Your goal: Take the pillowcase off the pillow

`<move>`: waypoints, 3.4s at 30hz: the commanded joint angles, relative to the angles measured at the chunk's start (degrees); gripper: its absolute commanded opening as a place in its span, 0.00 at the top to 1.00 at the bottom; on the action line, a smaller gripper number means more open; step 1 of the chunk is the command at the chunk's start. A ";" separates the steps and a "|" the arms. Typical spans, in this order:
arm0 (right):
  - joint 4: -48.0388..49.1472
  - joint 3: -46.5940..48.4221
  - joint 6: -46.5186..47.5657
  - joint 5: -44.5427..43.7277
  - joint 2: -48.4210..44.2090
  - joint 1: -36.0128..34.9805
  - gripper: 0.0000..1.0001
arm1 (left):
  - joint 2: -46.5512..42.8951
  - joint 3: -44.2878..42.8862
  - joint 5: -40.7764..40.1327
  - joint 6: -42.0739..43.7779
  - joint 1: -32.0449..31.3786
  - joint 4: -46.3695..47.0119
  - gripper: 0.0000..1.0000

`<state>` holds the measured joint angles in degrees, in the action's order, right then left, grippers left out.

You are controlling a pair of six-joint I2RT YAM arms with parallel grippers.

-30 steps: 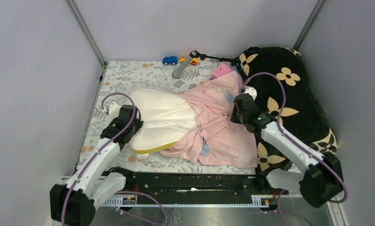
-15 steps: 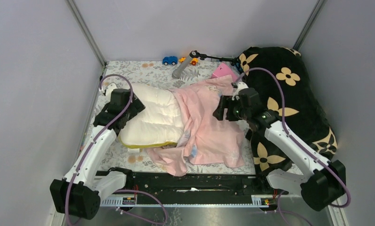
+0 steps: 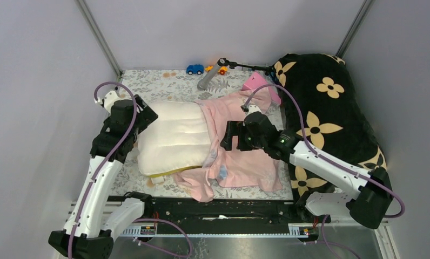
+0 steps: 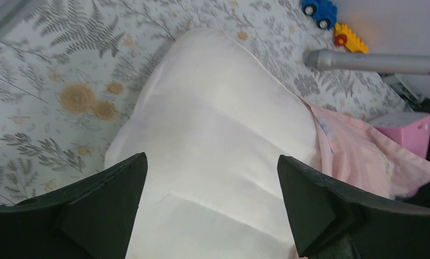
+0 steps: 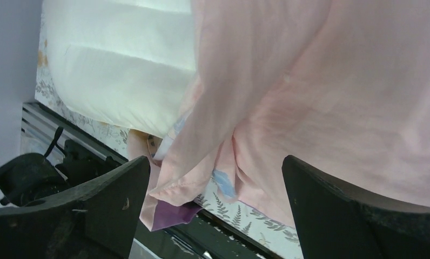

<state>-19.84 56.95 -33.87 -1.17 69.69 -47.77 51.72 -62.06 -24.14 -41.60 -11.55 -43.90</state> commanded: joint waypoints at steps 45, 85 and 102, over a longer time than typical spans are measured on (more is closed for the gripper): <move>12.05 -14.01 -12.76 -11.26 5.15 -5.09 1.00 | -6.60 30.20 -11.20 -32.68 -24.31 14.69 0.81; 9.29 -16.56 11.44 5.18 -14.36 16.26 0.00 | -13.04 20.35 4.60 -3.39 -10.16 19.19 0.05; 2.45 -4.34 9.62 3.63 -7.21 12.96 0.00 | -8.49 27.87 10.66 -25.52 -25.50 30.40 0.01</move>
<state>-17.23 50.13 -23.88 1.61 61.34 -32.36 39.44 -34.70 -9.74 -61.95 -28.77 -19.64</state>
